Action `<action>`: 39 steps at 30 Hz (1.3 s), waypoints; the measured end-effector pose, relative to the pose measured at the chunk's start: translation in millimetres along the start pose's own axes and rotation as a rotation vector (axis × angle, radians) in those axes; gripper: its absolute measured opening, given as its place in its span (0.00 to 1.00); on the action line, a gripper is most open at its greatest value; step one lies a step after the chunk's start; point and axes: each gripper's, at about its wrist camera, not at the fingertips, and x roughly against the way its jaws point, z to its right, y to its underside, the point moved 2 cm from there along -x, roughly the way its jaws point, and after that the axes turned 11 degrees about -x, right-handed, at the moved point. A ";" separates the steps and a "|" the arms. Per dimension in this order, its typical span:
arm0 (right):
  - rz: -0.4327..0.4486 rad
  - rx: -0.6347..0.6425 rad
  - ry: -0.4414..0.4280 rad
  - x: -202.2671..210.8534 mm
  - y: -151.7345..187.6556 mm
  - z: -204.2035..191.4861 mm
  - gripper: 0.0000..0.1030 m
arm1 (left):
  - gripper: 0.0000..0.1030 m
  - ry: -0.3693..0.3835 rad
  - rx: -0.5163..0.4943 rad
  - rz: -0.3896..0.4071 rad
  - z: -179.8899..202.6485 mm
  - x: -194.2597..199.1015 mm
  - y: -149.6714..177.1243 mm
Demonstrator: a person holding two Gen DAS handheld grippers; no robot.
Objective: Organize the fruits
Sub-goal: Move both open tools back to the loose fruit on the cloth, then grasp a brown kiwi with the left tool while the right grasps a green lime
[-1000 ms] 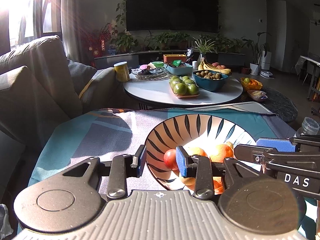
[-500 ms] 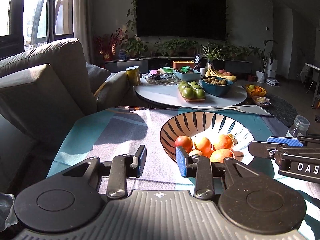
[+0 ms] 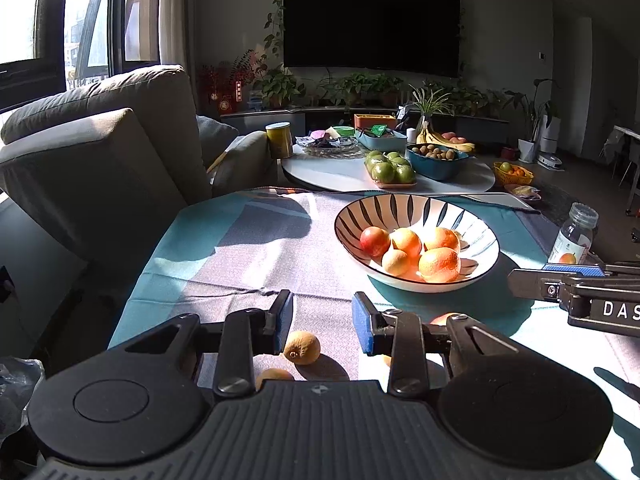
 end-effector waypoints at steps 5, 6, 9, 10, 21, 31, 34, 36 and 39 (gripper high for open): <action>-0.003 -0.005 0.004 8.5 7.5 0.5 0.76 | 0.30 -0.002 -0.014 -0.016 2.0 11.7 13.8; -0.006 -0.007 0.005 9.8 9.0 1.2 0.76 | 0.30 0.001 -0.016 -0.020 2.5 13.4 16.3; -0.013 -0.011 0.009 13.6 14.3 2.2 0.76 | 0.30 0.009 -0.025 -0.036 5.1 18.0 24.9; -0.015 -0.012 0.009 14.7 15.6 2.1 0.76 | 0.30 0.012 -0.028 -0.041 6.2 19.5 27.1; -0.049 -0.002 -0.001 16.8 29.2 -2.8 0.76 | 0.30 0.066 -0.070 -0.080 21.1 20.1 43.5; -0.078 0.003 0.002 14.2 37.2 -3.7 0.76 | 0.30 0.090 -0.047 -0.107 23.3 -2.5 39.9; -0.086 0.010 -0.013 14.0 39.3 -6.2 0.76 | 0.25 0.112 -0.007 -0.127 20.2 -8.1 41.8; -0.101 0.022 -0.042 13.3 42.1 -9.6 0.76 | 0.23 0.116 0.000 -0.128 18.7 -7.3 43.6; -0.123 0.061 -0.086 13.7 49.6 -18.0 0.76 | 0.23 0.101 -0.010 -0.111 16.9 0.0 44.3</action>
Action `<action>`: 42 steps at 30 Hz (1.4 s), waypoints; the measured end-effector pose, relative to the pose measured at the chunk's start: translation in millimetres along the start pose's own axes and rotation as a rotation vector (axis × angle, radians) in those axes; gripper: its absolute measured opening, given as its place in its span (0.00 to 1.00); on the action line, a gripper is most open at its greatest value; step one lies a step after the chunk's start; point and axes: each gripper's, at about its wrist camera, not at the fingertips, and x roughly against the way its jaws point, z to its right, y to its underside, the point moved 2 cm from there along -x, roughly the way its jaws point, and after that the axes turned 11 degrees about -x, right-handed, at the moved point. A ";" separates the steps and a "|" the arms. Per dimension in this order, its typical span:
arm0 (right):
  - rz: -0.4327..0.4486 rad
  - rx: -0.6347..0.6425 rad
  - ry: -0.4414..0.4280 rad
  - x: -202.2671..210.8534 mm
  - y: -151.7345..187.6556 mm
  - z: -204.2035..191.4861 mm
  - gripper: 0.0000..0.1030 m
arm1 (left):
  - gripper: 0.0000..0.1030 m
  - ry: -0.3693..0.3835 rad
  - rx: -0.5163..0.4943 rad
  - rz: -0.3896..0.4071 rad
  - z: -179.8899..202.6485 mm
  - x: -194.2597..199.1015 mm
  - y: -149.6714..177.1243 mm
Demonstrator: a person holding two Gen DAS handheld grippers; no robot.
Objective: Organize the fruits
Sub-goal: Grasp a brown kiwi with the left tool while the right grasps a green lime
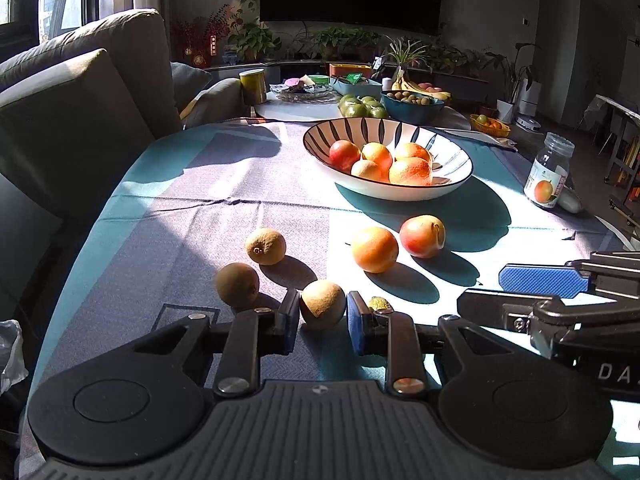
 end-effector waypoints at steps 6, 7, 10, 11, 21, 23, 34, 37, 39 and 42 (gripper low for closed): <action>-0.042 0.052 -0.050 -8.6 8.3 -19.1 0.76 | 0.23 -0.014 0.014 0.029 -9.3 19.0 4.0; -0.048 0.054 -0.056 -10.1 8.9 -21.2 0.76 | 0.23 -0.018 0.020 0.032 -11.5 21.4 5.0; -0.060 0.069 -0.062 -14.4 10.9 -28.2 0.76 | 0.23 -0.027 0.041 0.040 -19.6 28.0 7.8; -0.061 0.073 -0.062 -15.7 11.3 -30.5 0.76 | 0.23 -0.030 0.047 0.042 -21.8 30.2 8.6; -0.089 0.108 -0.048 -33.1 16.5 -51.2 0.76 | 0.23 -0.037 0.066 0.051 -33.4 34.9 14.8; -0.081 0.127 -0.038 -35.5 17.3 -55.6 0.76 | 0.23 -0.034 0.072 0.056 -35.0 35.8 15.7; -0.029 0.131 -0.020 -26.5 8.2 -47.6 0.76 | 0.23 -0.009 0.052 0.065 -24.7 32.8 7.7; 0.004 0.111 -0.017 -18.8 -0.3 -42.2 0.76 | 0.23 -0.006 0.035 0.071 -19.6 31.5 2.3; 0.025 0.099 -0.014 -14.9 -6.0 -38.2 0.76 | 0.23 -0.003 0.026 0.072 -16.6 29.8 -1.2; 0.050 0.087 -0.001 -12.0 -13.1 -32.3 0.76 | 0.23 0.002 0.011 0.076 -11.5 26.8 -7.7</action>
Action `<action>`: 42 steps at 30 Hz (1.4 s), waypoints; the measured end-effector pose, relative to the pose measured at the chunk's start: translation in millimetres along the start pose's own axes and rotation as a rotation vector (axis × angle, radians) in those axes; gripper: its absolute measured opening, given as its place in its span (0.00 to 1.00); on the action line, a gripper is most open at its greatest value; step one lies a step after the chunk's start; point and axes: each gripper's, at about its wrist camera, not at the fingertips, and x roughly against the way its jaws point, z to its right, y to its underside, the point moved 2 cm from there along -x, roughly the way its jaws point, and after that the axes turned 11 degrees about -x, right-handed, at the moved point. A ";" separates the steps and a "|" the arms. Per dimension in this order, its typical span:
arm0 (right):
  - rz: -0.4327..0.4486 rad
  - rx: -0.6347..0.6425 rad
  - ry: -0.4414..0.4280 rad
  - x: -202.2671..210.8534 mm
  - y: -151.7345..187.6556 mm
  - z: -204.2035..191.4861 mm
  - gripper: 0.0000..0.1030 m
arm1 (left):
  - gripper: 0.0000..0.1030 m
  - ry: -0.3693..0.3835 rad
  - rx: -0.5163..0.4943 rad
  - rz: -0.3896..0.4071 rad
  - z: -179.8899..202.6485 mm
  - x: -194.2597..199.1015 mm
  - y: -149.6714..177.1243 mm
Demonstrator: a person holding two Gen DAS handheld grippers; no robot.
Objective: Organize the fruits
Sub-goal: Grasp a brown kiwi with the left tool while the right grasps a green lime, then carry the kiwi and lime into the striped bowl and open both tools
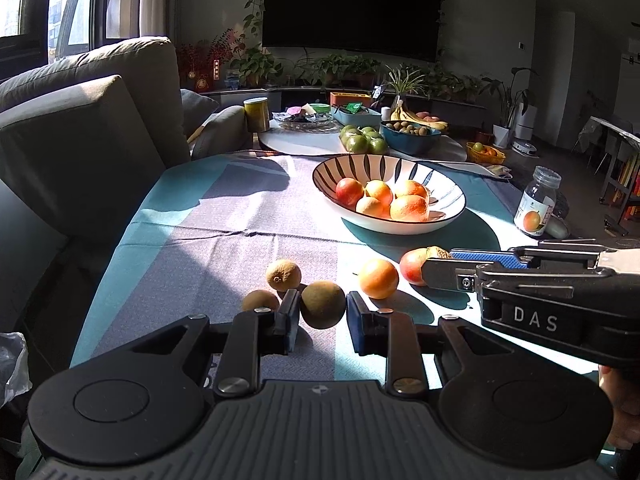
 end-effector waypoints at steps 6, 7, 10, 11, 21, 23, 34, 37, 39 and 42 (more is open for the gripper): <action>0.035 -0.034 0.016 1.2 -12.8 15.4 0.76 | 0.23 0.008 -0.030 0.015 9.2 -8.4 -15.2; 0.040 -0.038 0.018 1.1 -14.7 17.2 0.76 | 0.23 0.009 -0.033 0.017 10.5 -10.2 -17.5; 0.057 -0.050 0.025 1.2 -20.6 23.9 0.76 | 0.23 0.014 -0.050 0.025 14.4 -16.7 -26.1; 0.062 -0.054 0.026 0.7 -22.6 25.6 0.76 | 0.23 0.016 -0.055 0.028 15.5 -19.4 -29.0; 0.101 -0.081 0.036 -8.6 -44.8 45.4 0.76 | 0.23 0.027 -0.090 0.049 23.1 -50.5 -61.4; 0.107 -0.077 0.043 -13.1 -49.5 49.1 0.76 | 0.23 0.027 -0.097 0.049 23.5 -57.6 -67.5; 0.100 -0.093 0.064 -38.7 -69.9 69.1 0.76 | 0.23 0.027 -0.113 0.037 23.1 -102.1 -92.5; 0.099 -0.082 0.079 -44.7 -73.1 71.0 0.76 | 0.23 0.027 -0.116 0.032 22.8 -112.2 -97.6; 0.098 -0.077 0.088 -49.7 -75.9 73.3 0.76 | 0.23 0.027 -0.123 0.030 22.9 -118.8 -99.8; 0.096 -0.083 0.092 -53.6 -78.0 77.8 0.75 | 0.23 0.030 -0.130 0.024 23.1 -126.8 -101.2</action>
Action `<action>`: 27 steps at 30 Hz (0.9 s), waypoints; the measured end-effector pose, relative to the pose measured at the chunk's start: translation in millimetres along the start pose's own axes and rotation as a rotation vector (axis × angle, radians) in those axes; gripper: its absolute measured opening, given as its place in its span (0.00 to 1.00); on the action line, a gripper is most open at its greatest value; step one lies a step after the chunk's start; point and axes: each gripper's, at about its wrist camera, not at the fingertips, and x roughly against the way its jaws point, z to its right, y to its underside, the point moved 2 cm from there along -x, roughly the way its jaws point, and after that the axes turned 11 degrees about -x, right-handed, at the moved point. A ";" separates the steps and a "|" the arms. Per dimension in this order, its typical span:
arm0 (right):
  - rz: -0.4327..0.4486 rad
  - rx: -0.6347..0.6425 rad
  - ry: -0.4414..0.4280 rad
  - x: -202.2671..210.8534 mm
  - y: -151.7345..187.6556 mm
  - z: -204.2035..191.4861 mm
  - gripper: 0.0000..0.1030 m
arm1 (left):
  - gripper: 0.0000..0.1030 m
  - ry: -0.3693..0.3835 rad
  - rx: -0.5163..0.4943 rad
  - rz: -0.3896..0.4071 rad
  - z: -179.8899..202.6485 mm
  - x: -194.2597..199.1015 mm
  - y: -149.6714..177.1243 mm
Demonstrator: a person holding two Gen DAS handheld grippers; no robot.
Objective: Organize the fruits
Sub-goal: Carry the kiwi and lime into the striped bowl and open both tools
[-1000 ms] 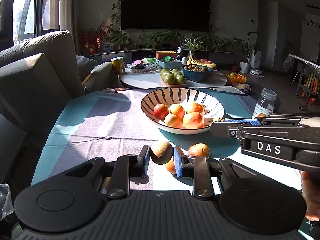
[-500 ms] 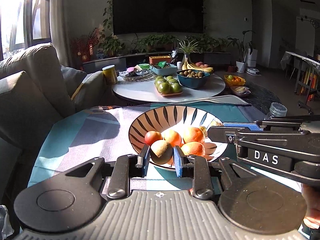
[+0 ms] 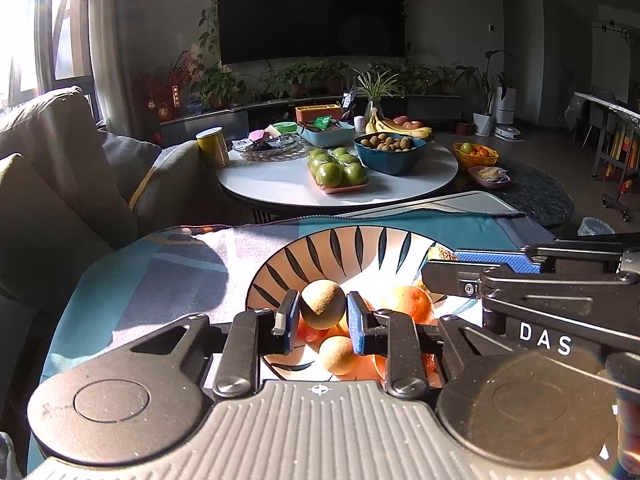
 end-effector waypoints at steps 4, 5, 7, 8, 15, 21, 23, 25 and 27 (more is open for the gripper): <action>-0.005 -0.013 0.005 -4.2 -0.5 5.3 0.75 | 0.23 0.006 -0.002 -0.008 -0.1 -7.7 0.3; -0.008 -0.016 0.006 -5.9 -0.7 6.4 0.75 | 0.23 0.008 -0.003 -0.009 0.2 -9.1 0.3; -0.013 -0.019 0.006 -8.3 -0.5 7.4 0.75 | 0.23 0.006 -0.006 -0.010 1.7 -10.1 0.2; -0.016 -0.019 0.006 -9.9 -0.2 7.6 0.76 | 0.23 0.004 -0.009 -0.011 1.9 -10.9 0.0; -0.020 -0.029 0.003 -12.8 0.2 8.4 0.76 | 0.23 0.008 -0.008 -0.010 1.6 -12.7 1.1; -0.020 -0.035 0.003 -12.5 0.4 8.9 0.76 | 0.24 0.009 -0.012 0.002 2.3 -9.5 2.2; -0.020 -0.037 0.003 -12.6 0.6 8.8 0.76 | 0.24 0.005 -0.018 0.011 2.5 -7.6 1.6; -0.020 -0.037 0.003 -12.6 0.4 9.1 0.76 | 0.24 0.000 -0.020 0.014 2.2 -6.1 1.3; -0.020 -0.038 0.003 -12.6 0.5 9.1 0.76 | 0.24 -0.006 -0.017 0.013 1.1 -4.5 2.4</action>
